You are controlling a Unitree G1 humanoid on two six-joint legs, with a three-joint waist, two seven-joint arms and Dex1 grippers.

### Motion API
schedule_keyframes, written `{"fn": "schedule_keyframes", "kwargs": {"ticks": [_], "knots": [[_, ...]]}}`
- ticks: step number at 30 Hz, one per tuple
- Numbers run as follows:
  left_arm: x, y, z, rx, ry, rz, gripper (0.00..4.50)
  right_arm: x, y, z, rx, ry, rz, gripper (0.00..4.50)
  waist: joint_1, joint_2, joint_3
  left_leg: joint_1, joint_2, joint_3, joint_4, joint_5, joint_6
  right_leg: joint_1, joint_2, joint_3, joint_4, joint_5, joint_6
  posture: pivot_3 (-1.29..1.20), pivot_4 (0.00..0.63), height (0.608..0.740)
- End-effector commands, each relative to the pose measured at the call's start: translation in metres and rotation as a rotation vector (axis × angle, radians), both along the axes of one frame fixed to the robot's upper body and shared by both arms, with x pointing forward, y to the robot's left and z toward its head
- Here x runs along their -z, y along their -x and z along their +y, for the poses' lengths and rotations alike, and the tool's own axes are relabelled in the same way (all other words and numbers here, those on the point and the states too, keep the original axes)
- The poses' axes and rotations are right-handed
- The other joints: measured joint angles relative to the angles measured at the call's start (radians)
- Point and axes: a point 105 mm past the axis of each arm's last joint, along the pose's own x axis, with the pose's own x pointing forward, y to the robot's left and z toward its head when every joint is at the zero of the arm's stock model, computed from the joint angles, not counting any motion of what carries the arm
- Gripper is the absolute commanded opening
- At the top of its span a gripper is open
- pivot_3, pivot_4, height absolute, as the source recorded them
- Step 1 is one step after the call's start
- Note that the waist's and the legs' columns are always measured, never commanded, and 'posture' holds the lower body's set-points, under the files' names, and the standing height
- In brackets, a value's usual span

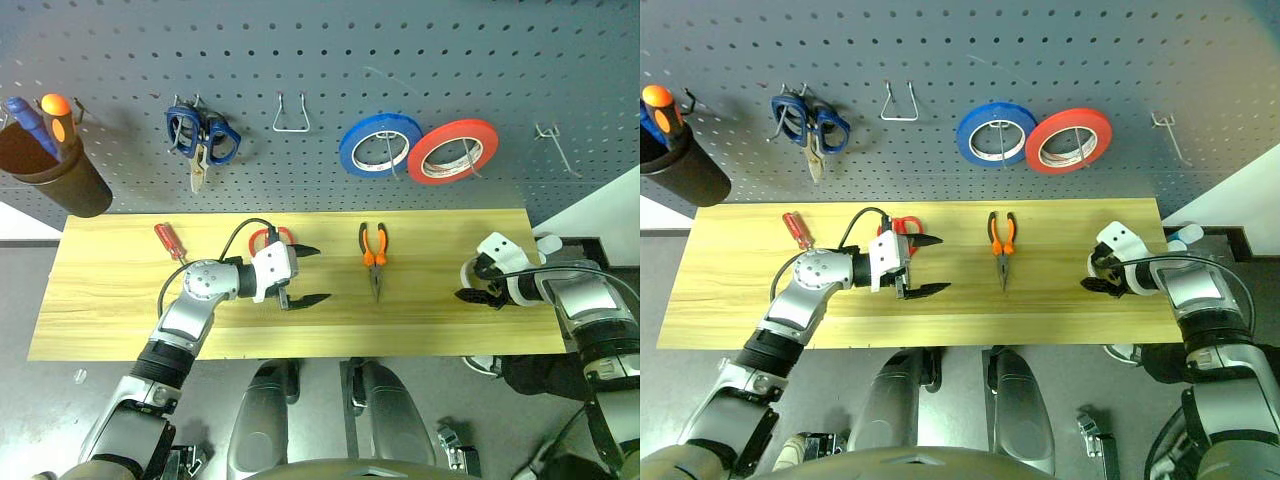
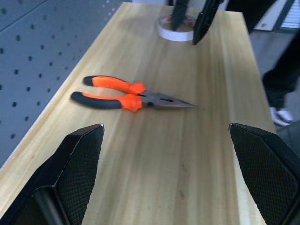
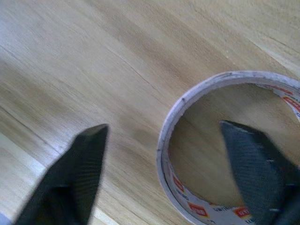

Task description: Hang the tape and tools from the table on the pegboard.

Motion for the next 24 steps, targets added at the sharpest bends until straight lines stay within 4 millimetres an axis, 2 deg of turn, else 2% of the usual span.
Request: {"fn": "schedule_keyframes", "kwargs": {"ticks": [1, 8, 9, 15, 19, 24], "knots": [[-0.005, 0.001, -0.010, 0.017, 0.003, -0.008, 4.50, 0.014, 0.008, -0.001, 0.007, 0.016, 0.049, 2.62, 0.000, 0.000, 0.000, 0.000, 0.000, 0.000, 0.000, 0.000, 0.000, 0.000, 0.000, 0.000, 0.000, 0.000, 0.000, 0.06, 0.374, 0.740], [-0.008, 0.009, -0.018, 0.045, 0.023, 0.008, 4.50, 0.015, 0.011, -0.002, 0.002, 0.028, 0.070, 0.23, 0.000, 0.000, 0.000, 0.000, 0.000, -0.001, 0.002, 0.000, 0.000, 0.002, 0.000, -0.001, 0.000, 0.000, 0.001, 0.05, 0.367, 0.740], [-0.009, 0.010, -0.019, 0.050, 0.030, 0.012, 4.50, 0.015, 0.012, -0.002, 0.002, 0.025, 0.074, 0.02, 0.000, 0.000, 0.000, 0.000, 0.000, -0.001, 0.003, 0.000, 0.000, 0.002, 0.000, -0.001, 0.000, 0.001, 0.001, 0.05, 0.365, 0.740], [-0.023, 0.024, -0.017, 0.103, 0.055, 0.053, 4.50, 0.001, 0.026, -0.002, -0.011, -0.036, 0.092, 0.02, 0.001, 0.000, -0.001, 0.000, 0.000, -0.003, 0.005, 0.000, 0.000, 0.004, 0.000, -0.002, 0.000, 0.001, 0.001, 0.02, 0.333, 0.740], [-0.028, 0.031, -0.010, 0.130, 0.048, 0.071, 4.50, -0.029, 0.034, 0.012, -0.057, -0.162, 0.047, 0.02, -0.002, 0.001, -0.001, 0.000, 0.000, -0.004, 0.007, 0.000, 0.000, 0.005, 0.000, -0.003, 0.000, 0.001, 0.002, -0.03, 0.304, 0.740], [-0.030, 0.033, -0.002, 0.162, 0.025, 0.101, 4.50, -0.064, 0.043, 0.017, -0.101, -0.188, -0.052, 0.02, -0.012, 0.002, -0.004, 0.000, 0.001, -0.004, 0.010, -0.001, 0.001, 0.006, 0.000, -0.003, 0.000, 0.003, 0.004, -0.11, 0.266, 0.740]]}}
